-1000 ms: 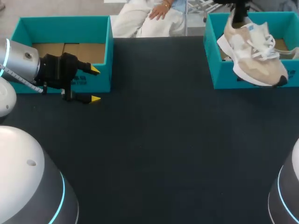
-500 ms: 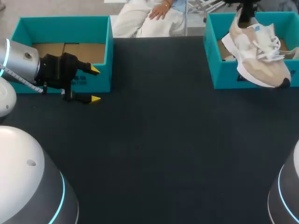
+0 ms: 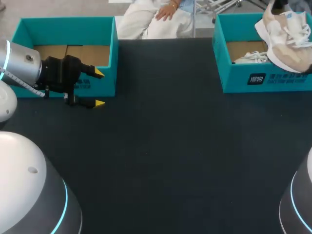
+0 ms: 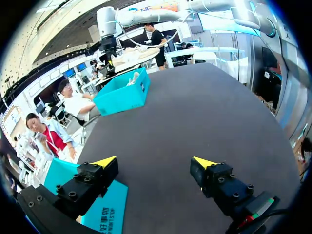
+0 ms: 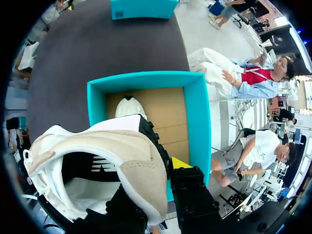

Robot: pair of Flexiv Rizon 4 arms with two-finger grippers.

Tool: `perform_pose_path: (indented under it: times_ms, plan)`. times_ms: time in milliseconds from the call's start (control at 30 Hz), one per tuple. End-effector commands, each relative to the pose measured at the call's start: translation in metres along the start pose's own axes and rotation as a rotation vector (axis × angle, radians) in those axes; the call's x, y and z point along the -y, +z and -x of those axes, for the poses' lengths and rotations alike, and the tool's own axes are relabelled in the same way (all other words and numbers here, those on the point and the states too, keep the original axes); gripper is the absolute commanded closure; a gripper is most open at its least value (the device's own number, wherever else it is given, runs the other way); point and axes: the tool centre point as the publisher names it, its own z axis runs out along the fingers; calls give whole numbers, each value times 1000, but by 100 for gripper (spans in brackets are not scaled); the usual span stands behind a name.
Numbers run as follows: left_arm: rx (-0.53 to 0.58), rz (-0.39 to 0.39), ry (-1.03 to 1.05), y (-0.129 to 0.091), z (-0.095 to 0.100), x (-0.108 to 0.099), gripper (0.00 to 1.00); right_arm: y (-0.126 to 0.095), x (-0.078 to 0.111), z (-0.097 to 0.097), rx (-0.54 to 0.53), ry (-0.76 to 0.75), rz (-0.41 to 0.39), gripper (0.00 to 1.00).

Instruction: Take the shoe out of the shoebox, open the shoe tongue, remove and reinsert the insole, then place the shoe into the shoebox

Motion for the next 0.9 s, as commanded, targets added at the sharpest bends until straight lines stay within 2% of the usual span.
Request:
perform_pose_path:
  times_ms: [33, 300, 467, 533, 667, 733, 767, 867, 900]
  plan:
    - [0, 3, 0, 0, -1, 0, 0, 22, 14, 49, -71, 15, -20, 100]
    - [0, 3, 0, 0, -1, 0, 0, 40, 57, 89, -107, 36, -77, 100]
    - [0, 3, 0, 0, -1, 0, 0, 44, 80, 99, -110, 123, -66, 100]
    - [0, 3, 0, 0, -1, 0, 0, 43, 89, 98, -87, 249, -50, 100]
    - [0, 3, 0, 0, -1, 0, 0, 40, 110, 85, 23, 763, -51, 100]
    - [0, 3, 0, 0, -1, 0, 0, 39, 115, 77, 61, 985, -13, 100]
    - [0, 3, 0, 0, -1, 0, 0, 38, 113, 75, 78, 1043, 3, 100]
    - [0, 3, 0, 0, -1, 0, 0, 39, 114, 77, 114, 1194, -41, 100]
    - [0, 3, 0, 0, -1, 0, 0, 38, 115, 77, 121, 1226, -85, 100]
